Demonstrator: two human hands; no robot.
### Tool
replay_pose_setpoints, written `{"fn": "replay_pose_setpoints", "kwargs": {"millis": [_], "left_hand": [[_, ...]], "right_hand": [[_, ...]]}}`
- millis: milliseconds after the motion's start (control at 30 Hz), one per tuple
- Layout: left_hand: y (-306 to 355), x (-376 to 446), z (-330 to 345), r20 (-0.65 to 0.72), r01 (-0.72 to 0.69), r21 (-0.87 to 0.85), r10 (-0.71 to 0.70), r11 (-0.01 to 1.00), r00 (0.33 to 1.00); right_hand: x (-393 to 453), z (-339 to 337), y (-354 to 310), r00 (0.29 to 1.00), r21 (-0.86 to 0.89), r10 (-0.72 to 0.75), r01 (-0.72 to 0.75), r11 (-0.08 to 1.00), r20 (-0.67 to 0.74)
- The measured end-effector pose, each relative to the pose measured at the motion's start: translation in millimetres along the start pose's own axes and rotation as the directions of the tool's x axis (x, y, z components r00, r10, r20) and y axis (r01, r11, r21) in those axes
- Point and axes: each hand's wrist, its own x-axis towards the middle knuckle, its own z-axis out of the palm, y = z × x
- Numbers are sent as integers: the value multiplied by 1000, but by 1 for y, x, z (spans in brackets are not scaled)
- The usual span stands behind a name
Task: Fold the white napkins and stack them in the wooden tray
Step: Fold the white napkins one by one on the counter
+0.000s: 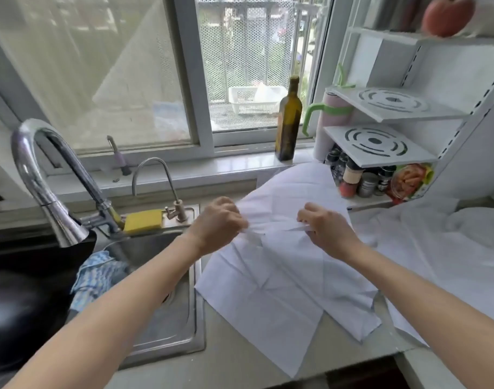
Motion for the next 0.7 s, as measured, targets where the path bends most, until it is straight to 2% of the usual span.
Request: {"fn": "replay_pose_setpoints", "kwargs": {"millis": [33,67,100,133,167,300,367,500,567,633,700], "left_hand": [[13,-8,12,257,-10,-50,22,999,966],[27,-17,23,480,51,-127,17,991,877],[40,-25,32,640,170,-207,2,964,769],[52,-32,39,733,261,-265,18,928,680],[62,-38,46,780,315,-306,47,898,624],[78,-45,63,863,418,-334,95,845,497],[80,-44,66,893,467,-342,127,816,432],[78,-44,73,940,534,-314,178,785,291],[76,-45,77,950,609,-311,219,729,223],[73,-49,84,949,699,-304,269,647,164],[71,-53,89,945,742,-290,303,605,122]], "right_hand": [[-11,14,0,983,36,9,-16,999,182],[-21,26,0,935,25,8,-18,1000,356],[-31,37,-1,873,4,-1,-1,1000,487],[-41,46,-4,809,-15,-6,18,1000,587],[-49,53,-5,743,-25,2,20,999,670],[-63,62,-8,462,42,40,-165,985,886],[-64,58,-7,382,60,47,-262,963,923],[-63,52,-3,257,56,58,-415,908,965],[-61,50,-1,202,58,41,-461,885,979],[-57,51,1,176,91,5,-529,844,984],[-54,55,2,194,166,-61,-588,792,979]]}}
